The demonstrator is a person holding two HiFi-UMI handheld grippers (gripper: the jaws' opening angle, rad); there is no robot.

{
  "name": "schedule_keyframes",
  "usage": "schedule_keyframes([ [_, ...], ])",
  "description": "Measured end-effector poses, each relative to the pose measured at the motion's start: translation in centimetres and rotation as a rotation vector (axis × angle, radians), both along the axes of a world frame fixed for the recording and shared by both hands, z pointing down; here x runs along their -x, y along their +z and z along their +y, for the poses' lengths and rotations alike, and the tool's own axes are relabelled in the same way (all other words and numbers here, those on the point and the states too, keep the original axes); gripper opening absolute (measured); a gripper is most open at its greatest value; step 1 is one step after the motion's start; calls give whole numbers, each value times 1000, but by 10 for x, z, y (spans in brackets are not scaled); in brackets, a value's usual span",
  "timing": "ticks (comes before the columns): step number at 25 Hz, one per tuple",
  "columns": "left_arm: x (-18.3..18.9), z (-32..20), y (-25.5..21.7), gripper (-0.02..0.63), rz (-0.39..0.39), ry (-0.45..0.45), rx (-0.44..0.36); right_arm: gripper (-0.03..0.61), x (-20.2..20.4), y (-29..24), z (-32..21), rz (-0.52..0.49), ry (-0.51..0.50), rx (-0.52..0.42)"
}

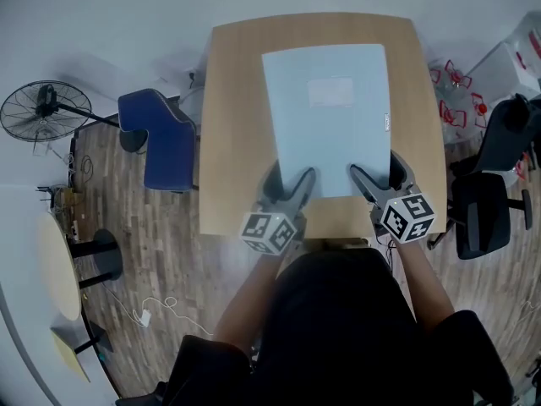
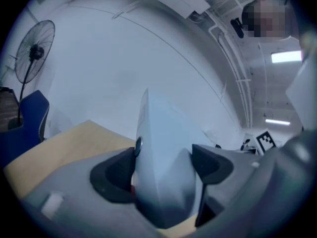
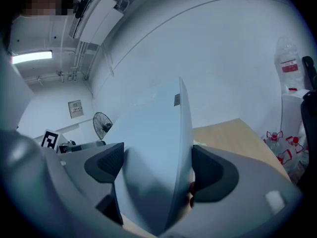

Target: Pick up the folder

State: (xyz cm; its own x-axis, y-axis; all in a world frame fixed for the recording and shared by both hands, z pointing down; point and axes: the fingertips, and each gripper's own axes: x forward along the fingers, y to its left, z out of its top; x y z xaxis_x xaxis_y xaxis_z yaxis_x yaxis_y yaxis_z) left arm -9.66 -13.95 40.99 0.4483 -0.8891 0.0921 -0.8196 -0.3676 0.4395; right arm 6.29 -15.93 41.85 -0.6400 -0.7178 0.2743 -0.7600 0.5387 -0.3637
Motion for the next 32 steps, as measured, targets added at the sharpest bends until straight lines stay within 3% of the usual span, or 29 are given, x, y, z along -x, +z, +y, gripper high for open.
schedule_keyframes([
  [14,11,-14,-79,364,-37,15,-175,422,10,-79,-10,-45,18,-251],
  [20,26,-29,-100,364,-27,26,-219,422,24,-102,-23,-31,39,-297],
  [32,26,-30,-104,365,-13,32,-225,420,25,-110,-23,4,39,-331],
])
